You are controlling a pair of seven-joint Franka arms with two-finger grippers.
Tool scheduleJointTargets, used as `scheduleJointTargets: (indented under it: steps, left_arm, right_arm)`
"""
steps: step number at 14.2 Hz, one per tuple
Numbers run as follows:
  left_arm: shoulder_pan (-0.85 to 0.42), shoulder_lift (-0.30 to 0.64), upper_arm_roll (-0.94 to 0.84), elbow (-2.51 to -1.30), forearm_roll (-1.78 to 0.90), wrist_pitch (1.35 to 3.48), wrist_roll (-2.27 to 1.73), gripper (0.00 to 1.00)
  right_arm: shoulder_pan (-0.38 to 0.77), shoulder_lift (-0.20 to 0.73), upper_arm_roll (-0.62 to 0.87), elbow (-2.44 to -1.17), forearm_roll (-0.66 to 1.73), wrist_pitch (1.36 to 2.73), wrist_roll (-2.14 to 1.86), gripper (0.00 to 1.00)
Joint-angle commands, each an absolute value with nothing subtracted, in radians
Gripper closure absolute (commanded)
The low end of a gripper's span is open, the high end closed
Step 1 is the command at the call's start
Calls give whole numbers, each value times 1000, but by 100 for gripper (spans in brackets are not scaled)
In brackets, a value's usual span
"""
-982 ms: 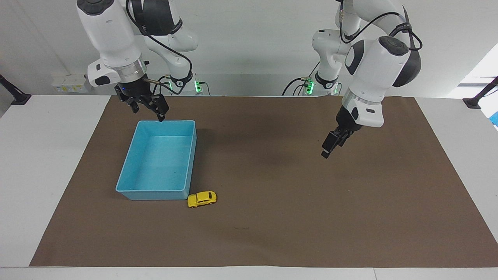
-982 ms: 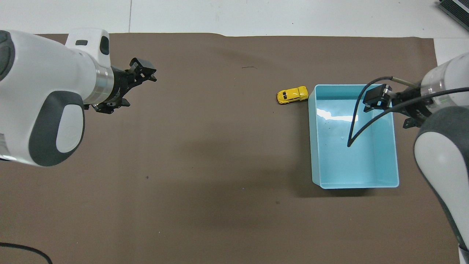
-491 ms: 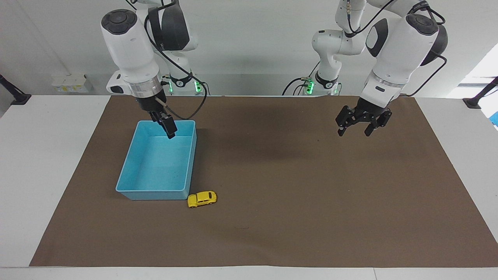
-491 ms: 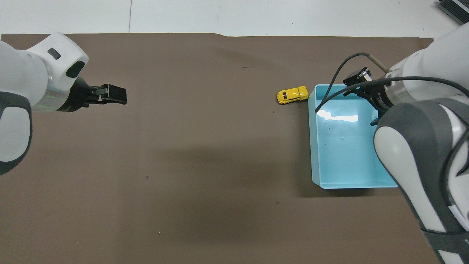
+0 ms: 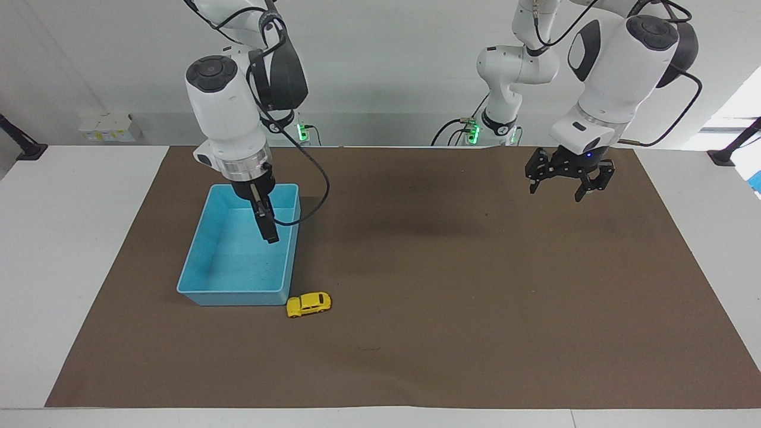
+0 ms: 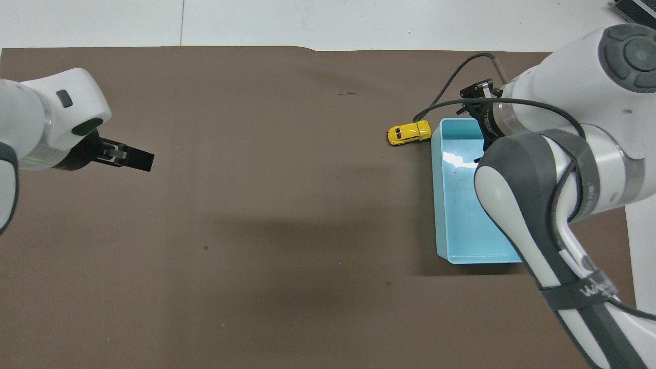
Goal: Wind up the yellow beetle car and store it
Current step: 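Retract the left gripper while the right gripper swings toward the car, then bring the right gripper over the yellow car beside the bin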
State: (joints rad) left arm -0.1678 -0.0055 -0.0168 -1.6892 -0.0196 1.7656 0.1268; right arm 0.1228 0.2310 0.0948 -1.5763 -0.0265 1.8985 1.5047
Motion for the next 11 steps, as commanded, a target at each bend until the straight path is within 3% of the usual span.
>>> scheduleJointTargets:
  steps: [1,6,11]
  left_arm:
    - [-127,-103,-28,-1707,-3,1689,164,0]
    - [-133,-107,-35,-1566,-11,1508,163,0]
    - [-135,-140,-32,-1604,-14,1491,158,0]
  right_arm:
    - [137,271,98,-1571,-29,1945,1615,0]
    - [196,371,97,-1565,-43,2031,1750,0]
    - [199,466,94,-1554,-69,2101,1801,0]
